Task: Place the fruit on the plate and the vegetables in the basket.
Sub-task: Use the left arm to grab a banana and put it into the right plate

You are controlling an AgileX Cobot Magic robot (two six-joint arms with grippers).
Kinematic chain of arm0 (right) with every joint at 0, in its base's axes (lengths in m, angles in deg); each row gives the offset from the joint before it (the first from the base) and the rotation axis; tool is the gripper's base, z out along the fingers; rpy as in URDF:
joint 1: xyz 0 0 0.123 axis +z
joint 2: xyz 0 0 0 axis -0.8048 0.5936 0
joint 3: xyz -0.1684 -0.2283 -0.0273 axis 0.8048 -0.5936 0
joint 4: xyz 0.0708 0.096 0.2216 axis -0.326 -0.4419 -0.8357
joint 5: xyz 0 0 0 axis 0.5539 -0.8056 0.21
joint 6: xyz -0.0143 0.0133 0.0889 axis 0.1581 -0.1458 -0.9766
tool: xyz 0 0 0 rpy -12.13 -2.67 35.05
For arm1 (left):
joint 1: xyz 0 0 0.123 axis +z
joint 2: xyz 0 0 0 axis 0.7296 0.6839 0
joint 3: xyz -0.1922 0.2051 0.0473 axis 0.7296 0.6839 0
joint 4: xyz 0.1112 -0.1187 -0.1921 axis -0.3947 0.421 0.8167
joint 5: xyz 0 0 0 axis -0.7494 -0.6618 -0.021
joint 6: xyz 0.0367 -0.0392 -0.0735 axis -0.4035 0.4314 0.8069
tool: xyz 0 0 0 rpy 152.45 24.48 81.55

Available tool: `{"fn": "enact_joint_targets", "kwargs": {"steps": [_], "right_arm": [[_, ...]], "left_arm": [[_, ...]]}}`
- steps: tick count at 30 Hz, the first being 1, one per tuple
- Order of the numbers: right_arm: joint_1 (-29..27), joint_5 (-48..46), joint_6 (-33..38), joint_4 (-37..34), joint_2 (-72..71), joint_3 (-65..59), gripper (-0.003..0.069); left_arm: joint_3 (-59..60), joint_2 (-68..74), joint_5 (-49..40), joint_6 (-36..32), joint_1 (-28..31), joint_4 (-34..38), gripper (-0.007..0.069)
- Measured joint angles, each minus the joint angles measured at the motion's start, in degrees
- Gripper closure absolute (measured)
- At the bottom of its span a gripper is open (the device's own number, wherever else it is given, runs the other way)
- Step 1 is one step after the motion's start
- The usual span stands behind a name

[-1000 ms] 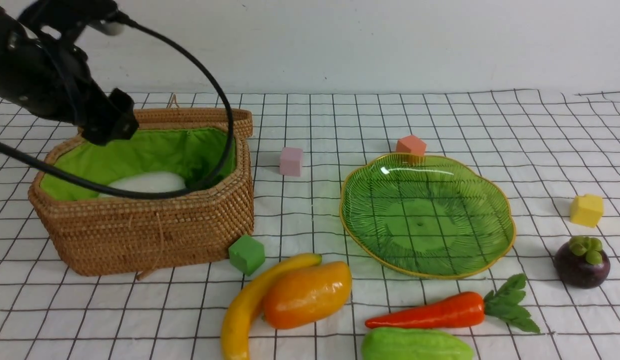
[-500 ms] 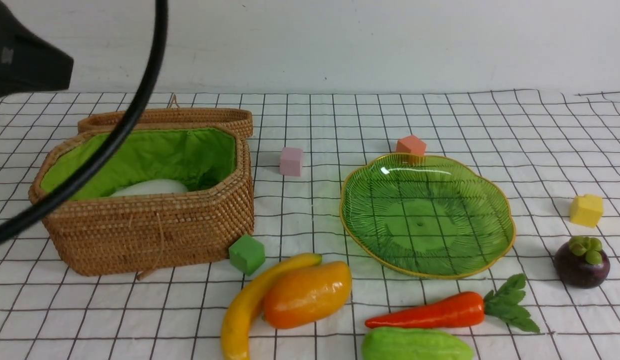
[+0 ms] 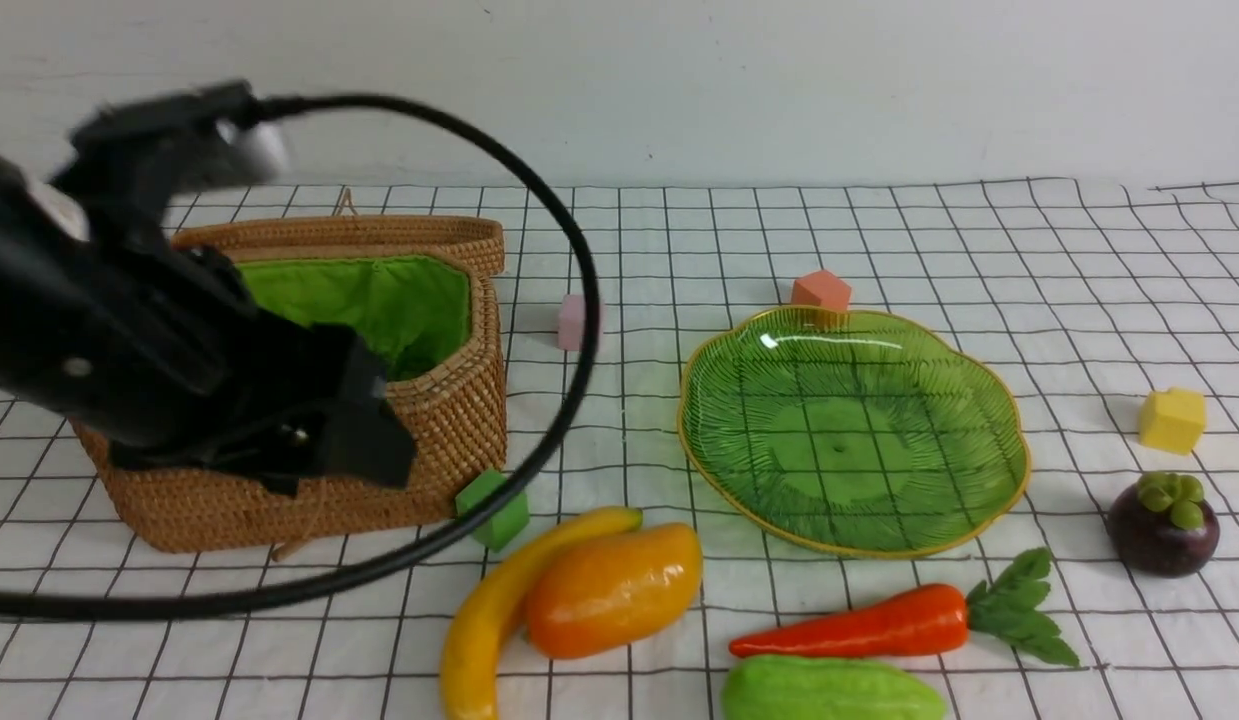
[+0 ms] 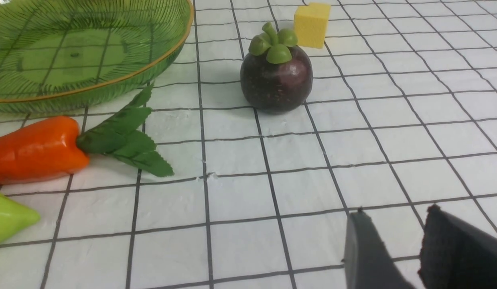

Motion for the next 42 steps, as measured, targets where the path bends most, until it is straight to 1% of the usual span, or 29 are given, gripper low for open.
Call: {"fn": "enact_joint_targets", "kwargs": {"steps": [3,4,6,9,10,15,18,22,24,26,27,28,29,32,38,39,41,42], "right_arm": [[0.0,0.0,0.0,0.0,0.0,0.0,0.0421],[0.0,0.0,0.0,0.0,0.0,0.0,0.0421],[0.0,0.0,0.0,0.0,0.0,0.0,0.0421],[0.0,0.0,0.0,0.0,0.0,0.0,0.0421],[0.0,0.0,0.0,0.0,0.0,0.0,0.0421],[0.0,0.0,0.0,0.0,0.0,0.0,0.0421],[0.0,0.0,0.0,0.0,0.0,0.0,0.0421],[0.0,0.0,0.0,0.0,0.0,0.0,0.0421],[0.0,0.0,0.0,0.0,0.0,0.0,0.0421],[0.0,0.0,0.0,0.0,0.0,0.0,0.0421],[0.0,0.0,0.0,0.0,0.0,0.0,0.0421],[0.0,0.0,0.0,0.0,0.0,0.0,0.0421],[0.0,0.0,0.0,0.0,0.0,0.0,0.0421],[0.0,0.0,0.0,0.0,0.0,0.0,0.0421],[0.0,0.0,0.0,0.0,0.0,0.0,0.0421],[0.0,0.0,0.0,0.0,0.0,0.0,0.0421],[0.0,0.0,0.0,0.0,0.0,0.0,0.0421],[0.0,0.0,0.0,0.0,0.0,0.0,0.0421]], "left_arm": [[-0.01,6.04,0.89,1.75,-3.39,-2.11,0.0098],[-0.01,6.52,0.89,1.83,-3.66,-2.52,0.0097],[-0.01,13.15,2.12,3.04,-7.32,-5.44,0.0074],[-0.01,17.57,3.35,4.74,-9.95,-8.7,0.0056],[-0.01,20.77,4.23,6.25,-11.28,-11.17,0.0046],[-0.01,28.09,5.87,10.25,-12.4,-16.77,0.0039],[-0.01,30.32,6.94,10.31,-12.4,-17.81,0.0039],[-0.01,32.11,7.88,9.11,-12.4,-17.49,0.0067],[-0.01,32.26,7.49,7.14,-12.4,-15.86,0.0125],[-0.01,32.08,6.26,5.32,-12.4,-14.64,0.0226],[-0.01,31.61,5.12,4.65,-12.4,-13.99,0.0303],[-0.01,31.52,4.97,4.46,-12.4,-13.86,0.0323],[-0.01,30.36,3.71,4.05,-12.4,-13.55,0.0335],[-0.01,27.13,2.51,4.18,-12.4,-13.7,0.0326],[-1.16,18.19,0.91,8.46,-12.4,-18.09,0.0326],[-2.89,16.25,0.85,9.74,-12.4,-18.79,0.0326],[-4.17,15.45,0.91,9.97,-12.4,-18.76,0.0326],[-6.79,14.83,1.18,9.8,-12.46,-17.58,0.0326]]}}
